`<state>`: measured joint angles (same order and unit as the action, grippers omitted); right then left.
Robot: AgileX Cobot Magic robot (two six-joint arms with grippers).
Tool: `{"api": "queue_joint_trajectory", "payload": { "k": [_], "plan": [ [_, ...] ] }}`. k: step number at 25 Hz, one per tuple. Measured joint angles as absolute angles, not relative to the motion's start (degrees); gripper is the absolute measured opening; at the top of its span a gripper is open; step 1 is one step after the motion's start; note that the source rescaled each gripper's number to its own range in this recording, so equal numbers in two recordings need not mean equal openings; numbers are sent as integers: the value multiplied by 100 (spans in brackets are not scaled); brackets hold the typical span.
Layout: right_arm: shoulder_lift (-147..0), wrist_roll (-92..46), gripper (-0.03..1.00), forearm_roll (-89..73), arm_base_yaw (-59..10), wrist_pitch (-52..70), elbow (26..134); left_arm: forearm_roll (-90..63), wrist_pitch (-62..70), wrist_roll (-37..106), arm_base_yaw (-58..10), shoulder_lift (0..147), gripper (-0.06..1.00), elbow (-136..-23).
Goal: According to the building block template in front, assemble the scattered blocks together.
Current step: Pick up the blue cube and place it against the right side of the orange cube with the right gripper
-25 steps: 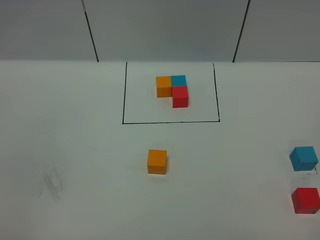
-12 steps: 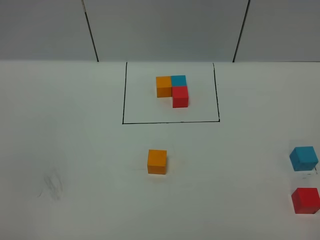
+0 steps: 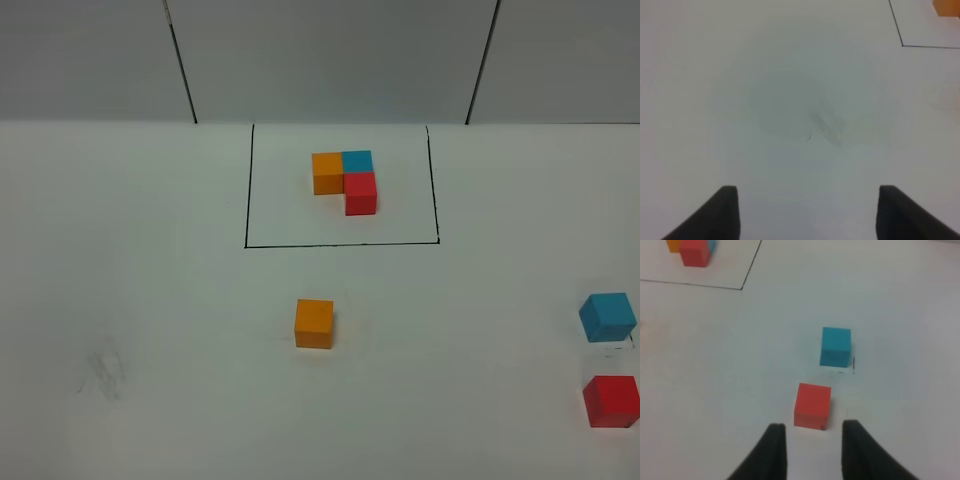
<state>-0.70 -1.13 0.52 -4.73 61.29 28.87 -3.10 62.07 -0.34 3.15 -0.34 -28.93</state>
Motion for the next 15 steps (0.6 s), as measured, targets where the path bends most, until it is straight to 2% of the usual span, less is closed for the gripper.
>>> {"api": "queue_joint_trajectory", "payload": {
  "k": [12, 15],
  "plan": [
    [-70, -113, 0, 52, -473, 6129, 2887, -310, 6207, -34, 315, -34, 29, -2893],
    [-70, 187, 4, 52, -473, 6125, 2887, -310, 6207, -34, 315, -34, 29, -2893]
  ]
}}
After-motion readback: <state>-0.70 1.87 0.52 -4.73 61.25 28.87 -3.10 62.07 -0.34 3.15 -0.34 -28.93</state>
